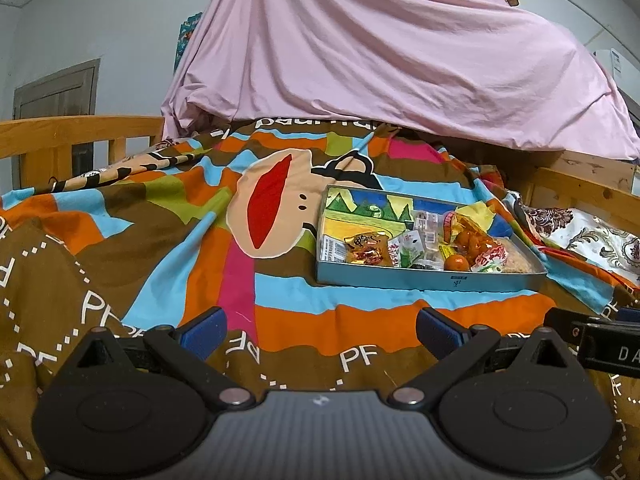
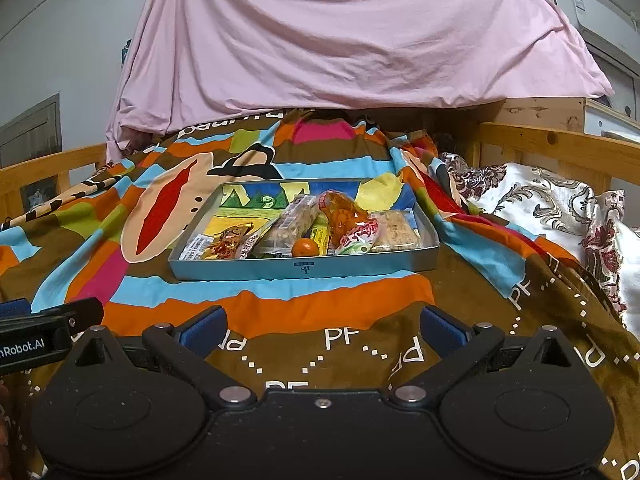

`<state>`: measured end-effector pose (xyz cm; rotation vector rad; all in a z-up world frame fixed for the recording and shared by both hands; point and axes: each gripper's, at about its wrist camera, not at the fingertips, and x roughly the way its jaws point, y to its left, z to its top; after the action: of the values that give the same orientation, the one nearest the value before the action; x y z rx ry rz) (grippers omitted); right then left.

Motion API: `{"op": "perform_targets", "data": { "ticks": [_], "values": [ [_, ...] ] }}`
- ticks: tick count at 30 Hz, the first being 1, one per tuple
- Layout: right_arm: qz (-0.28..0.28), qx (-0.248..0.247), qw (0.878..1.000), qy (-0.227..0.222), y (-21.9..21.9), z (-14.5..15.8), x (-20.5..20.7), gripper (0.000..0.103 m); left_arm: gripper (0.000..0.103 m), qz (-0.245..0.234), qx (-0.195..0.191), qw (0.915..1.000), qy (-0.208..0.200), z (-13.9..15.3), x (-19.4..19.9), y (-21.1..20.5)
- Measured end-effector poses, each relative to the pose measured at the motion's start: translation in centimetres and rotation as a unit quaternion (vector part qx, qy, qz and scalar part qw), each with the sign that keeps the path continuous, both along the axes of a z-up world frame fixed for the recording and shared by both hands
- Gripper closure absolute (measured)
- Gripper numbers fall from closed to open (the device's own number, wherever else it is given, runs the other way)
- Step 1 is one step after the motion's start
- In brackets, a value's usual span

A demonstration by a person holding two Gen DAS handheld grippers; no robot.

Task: Organize snacks

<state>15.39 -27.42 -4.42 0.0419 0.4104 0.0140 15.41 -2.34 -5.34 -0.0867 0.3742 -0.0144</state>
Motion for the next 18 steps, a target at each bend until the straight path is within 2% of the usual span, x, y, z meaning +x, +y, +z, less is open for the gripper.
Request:
{"op": "perform_targets", "data": {
  "ticks": [18],
  "values": [
    [0.0, 0.0, 1.0, 0.0, 0.04, 0.0, -0.01, 0.001, 0.0, -0.003, 0.001, 1.0, 0.001, -0.08, -0.03, 0.01]
  ]
}}
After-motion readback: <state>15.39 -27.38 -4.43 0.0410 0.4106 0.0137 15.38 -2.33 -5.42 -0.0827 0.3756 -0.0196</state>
